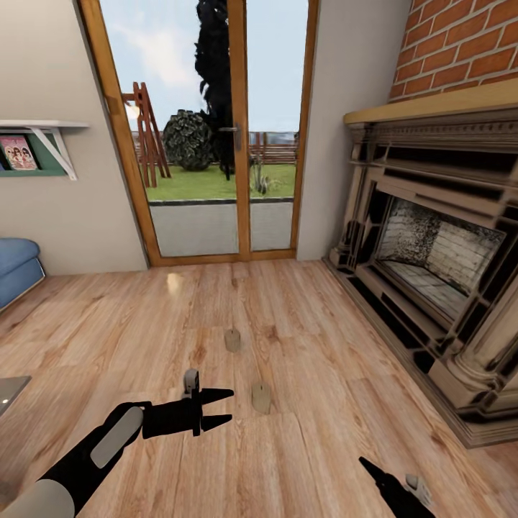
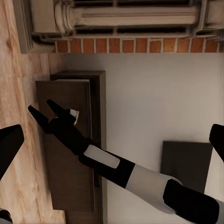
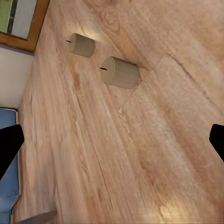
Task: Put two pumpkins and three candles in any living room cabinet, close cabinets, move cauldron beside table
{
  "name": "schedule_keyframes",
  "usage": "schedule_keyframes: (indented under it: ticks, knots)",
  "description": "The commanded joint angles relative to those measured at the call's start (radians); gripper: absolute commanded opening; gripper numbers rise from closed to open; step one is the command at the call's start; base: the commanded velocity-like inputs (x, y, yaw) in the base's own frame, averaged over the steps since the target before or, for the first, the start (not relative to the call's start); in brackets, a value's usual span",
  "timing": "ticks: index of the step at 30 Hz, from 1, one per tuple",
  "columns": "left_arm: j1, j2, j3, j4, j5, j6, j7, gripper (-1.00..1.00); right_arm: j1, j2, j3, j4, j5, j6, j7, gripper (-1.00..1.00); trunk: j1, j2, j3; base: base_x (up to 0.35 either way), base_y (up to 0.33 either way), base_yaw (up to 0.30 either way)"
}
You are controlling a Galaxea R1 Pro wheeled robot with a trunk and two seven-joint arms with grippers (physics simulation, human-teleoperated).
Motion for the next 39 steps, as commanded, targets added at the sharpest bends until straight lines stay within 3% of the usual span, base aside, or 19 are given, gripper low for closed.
schedule_keyframes:
  ticks: [1, 18, 23, 29, 36, 39]
  knots:
    - [-0.001, 0.001, -0.003, 0.000, 0.003, 0.004, -0.003, 1.00, 0.000, 0.000, 0.007, 0.000, -0.009, 0.007, 0.002, 1.00, 0.000, 0.000, -0.001, 0.000, 0.000, 0.000]
    - [-0.001, 0.005, -0.002, 0.001, 0.006, 0.004, -0.001, 1.00, 0.000, 0.000, 0.009, -0.001, -0.006, 0.008, -0.019, 1.00, 0.000, 0.000, -0.001, 0.023, 0.032, 0.000]
    - [-0.001, 0.009, -0.001, 0.001, 0.005, 0.004, -0.001, 1.00, 0.000, 0.001, 0.014, -0.004, -0.005, 0.011, -0.134, 1.00, 0.000, 0.000, -0.001, 0.094, 0.057, 0.000]
    - [-0.001, 0.014, 0.000, 0.001, 0.006, 0.003, 0.000, 1.00, -0.001, 0.002, 0.080, -0.012, -0.006, 0.004, -0.291, 1.00, 0.000, 0.000, -0.001, 0.009, 0.005, 0.000]
    - [-0.001, 0.021, 0.001, 0.001, 0.005, 0.003, 0.004, 1.00, -0.012, 0.002, 0.105, -0.016, -0.003, 0.030, -0.378, 1.00, 0.000, 0.000, -0.001, 0.000, 0.000, 0.000]
    - [-0.001, 0.026, 0.002, 0.001, 0.005, 0.002, 0.005, 1.00, -0.060, 0.004, 0.156, -0.020, 0.002, 0.060, -0.548, 1.00, 0.000, 0.000, -0.001, 0.000, 0.000, 0.000]
